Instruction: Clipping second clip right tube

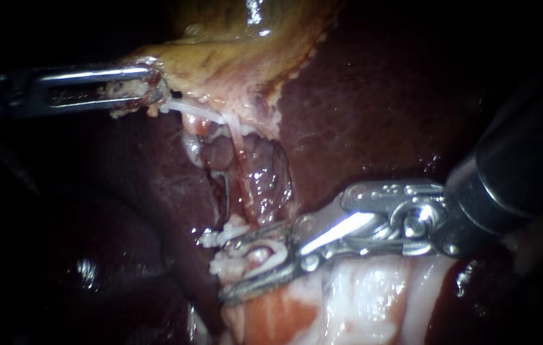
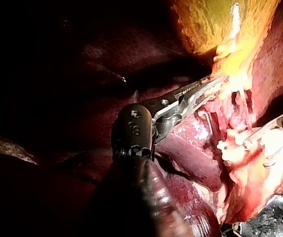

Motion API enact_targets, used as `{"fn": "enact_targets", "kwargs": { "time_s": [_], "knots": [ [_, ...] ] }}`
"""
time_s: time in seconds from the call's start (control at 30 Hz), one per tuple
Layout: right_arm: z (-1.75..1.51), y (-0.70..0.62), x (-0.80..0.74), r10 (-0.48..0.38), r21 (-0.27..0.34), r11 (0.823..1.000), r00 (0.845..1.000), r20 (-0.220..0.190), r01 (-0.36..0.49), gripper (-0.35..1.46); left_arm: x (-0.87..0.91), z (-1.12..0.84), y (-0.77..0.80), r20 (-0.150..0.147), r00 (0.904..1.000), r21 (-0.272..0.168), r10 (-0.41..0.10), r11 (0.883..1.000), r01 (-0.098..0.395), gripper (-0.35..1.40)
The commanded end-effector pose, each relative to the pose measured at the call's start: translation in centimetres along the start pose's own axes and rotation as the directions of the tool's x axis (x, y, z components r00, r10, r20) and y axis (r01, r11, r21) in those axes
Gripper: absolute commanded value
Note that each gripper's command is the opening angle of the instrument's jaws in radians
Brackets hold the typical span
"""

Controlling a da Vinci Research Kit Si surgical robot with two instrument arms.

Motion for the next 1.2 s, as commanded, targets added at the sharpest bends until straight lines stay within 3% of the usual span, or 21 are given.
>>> {"fn": "enact_targets", "kwargs": {
  "time_s": [0.03,0.33,0.8,1.2],
  "knots": [
    [0.00,0.00,0.00,0.000,0.000,1.000,1.000,0.000,0.000,0.43,0.00,0.00,0.00,0.000,1.0000,0.000,0.000,1.000,0.000,-0.35],
    [-0.08,-0.02,0.01,0.002,0.003,1.000,1.000,0.000,-0.002,0.44,0.00,-0.03,0.00,0.001,1.0000,-0.001,0.000,1.000,0.000,-0.35],
    [-0.65,-0.13,0.23,0.022,0.018,1.000,1.000,-0.011,-0.022,0.43,0.02,-0.08,-0.01,0.000,1.0000,-0.005,-0.001,1.000,0.001,-0.35],
    [-0.76,0.09,0.22,0.032,-0.018,0.999,0.999,-0.032,-0.032,0.44,0.02,-0.11,0.00,0.000,1.0000,-0.005,-0.007,1.000,0.007,-0.35]
  ]
}}
